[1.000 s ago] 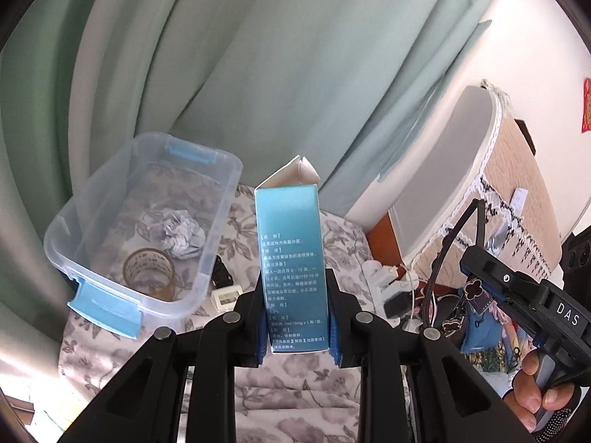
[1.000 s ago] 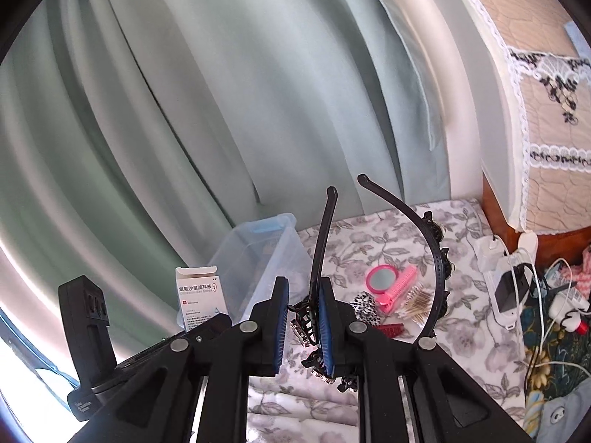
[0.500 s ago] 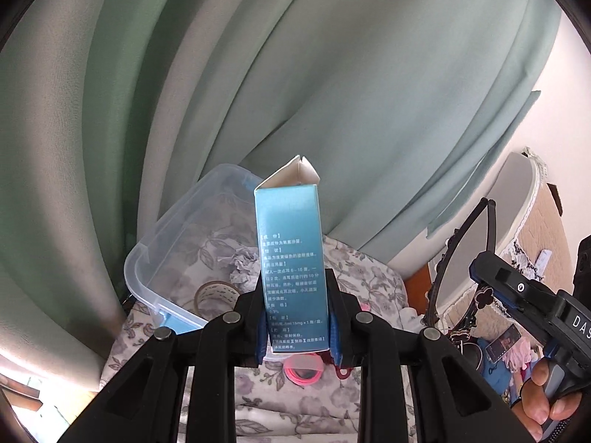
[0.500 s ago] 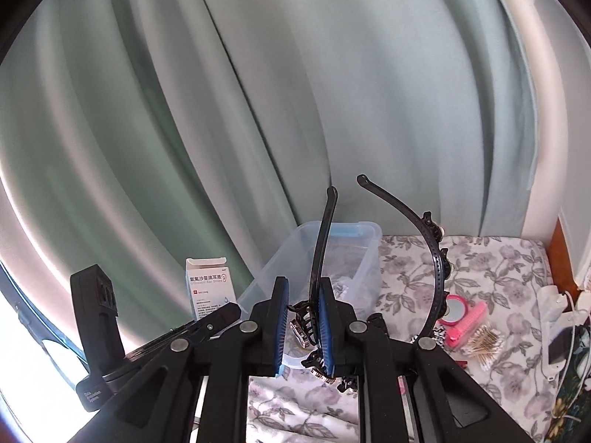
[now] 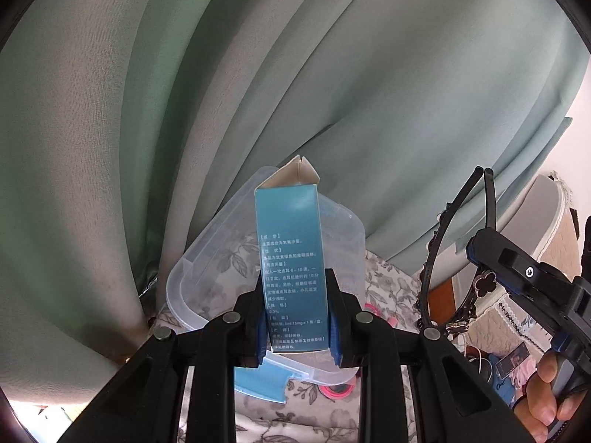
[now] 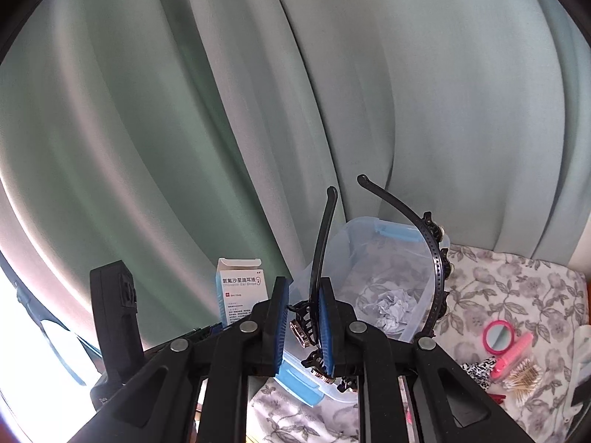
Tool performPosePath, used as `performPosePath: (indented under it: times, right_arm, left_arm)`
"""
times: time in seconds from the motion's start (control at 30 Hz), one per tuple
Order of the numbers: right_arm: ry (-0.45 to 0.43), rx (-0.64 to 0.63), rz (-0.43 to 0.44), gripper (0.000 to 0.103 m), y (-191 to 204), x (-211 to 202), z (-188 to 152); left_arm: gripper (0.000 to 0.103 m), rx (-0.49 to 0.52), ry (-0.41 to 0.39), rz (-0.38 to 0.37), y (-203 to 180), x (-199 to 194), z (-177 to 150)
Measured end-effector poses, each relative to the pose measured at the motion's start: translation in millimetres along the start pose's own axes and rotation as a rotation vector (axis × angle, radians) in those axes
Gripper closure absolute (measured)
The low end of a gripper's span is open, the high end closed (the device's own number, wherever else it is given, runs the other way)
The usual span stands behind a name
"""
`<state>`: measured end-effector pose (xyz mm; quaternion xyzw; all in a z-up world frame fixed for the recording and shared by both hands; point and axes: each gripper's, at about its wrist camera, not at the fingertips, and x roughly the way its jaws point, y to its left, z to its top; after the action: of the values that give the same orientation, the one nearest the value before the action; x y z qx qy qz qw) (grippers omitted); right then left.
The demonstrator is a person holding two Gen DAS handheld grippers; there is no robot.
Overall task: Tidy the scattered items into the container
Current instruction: 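Lift and carry the box and headband over the clear container, then lower and release the box and headband into the container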
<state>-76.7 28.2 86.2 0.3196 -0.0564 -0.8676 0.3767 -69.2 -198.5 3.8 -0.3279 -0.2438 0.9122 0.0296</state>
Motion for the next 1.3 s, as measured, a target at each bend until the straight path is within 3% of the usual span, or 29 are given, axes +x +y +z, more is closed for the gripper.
performPosePath:
  times: [0.63,1.03,1.2,1.27,1.3]
  right_arm:
    - [0.131,0.056,0.054,0.086,-15.4,77.2,-1.0]
    - [0.201,0.094,0.018,0.085,-29.2,114.3,-0.1]
    - [0.234,0.088,-0.035,0.082,-37.2,123.3,-0.6]
    - [0.242,0.097,-0.039,0.082,-42.2,123.7,2.0]
    - [0.247,0.093,-0.046,0.082,-39.8,124.4,0.0]
  left_arm:
    - [0.076,0.032,0.098,0.075,15.5,52.5,6.5]
    - [0.076,0.034,0.154,0.121,12.8,86.4,4.2]
    - [0.075,0.035,0.164,0.124,15.2,85.4,2.8]
    - [0.067,0.038,0.169,0.125,12.4,81.7,1.2]
    - [0.058,0.037,0.169,0.126,12.1,81.3,0.5]
